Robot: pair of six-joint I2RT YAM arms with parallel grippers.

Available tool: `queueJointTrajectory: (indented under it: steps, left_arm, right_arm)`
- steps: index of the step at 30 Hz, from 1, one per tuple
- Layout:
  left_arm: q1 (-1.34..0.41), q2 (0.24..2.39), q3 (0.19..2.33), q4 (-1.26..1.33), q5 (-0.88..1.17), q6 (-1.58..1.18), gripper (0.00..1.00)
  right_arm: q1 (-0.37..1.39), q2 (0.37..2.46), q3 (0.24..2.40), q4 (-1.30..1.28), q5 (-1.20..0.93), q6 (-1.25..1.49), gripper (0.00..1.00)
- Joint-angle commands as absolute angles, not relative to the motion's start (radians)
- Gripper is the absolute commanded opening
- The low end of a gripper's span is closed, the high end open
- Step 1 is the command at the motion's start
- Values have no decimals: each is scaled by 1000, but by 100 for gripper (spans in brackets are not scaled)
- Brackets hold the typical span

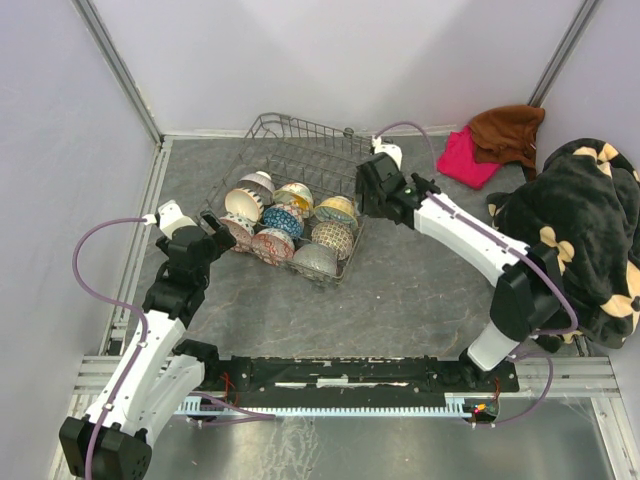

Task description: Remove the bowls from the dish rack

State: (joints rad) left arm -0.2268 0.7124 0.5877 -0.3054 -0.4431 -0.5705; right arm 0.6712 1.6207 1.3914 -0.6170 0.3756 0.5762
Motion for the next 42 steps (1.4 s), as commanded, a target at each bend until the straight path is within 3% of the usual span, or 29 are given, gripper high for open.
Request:
queueJointTrajectory:
  steps: [1,13,26,34,40,42]
  left_arm:
    - [-230,703,620,-270,-451,-585,95]
    - [-231,708,618,-246,-443,-578,95]
    - [-230,729,612,-227,-449,-572,95]
    - [-231,726,609,-226,-452,-572,95]
    - [-230,722,611,-227,-451,-572,95]
    - [-231,718,611,-229,-450,-572,95]
  right_arm:
    - [587,1690,1473,-576,354,525,69]
    - [502,1918,1661,-580,277,508,66]
    - [491,1994,1670,-572,229,525,50]
    - [490,1960,1584,-546,222,536,36]
    - [489,1927,1528,-527,215,547,18]
    - [491,1914,1508,-521,212,551,16]
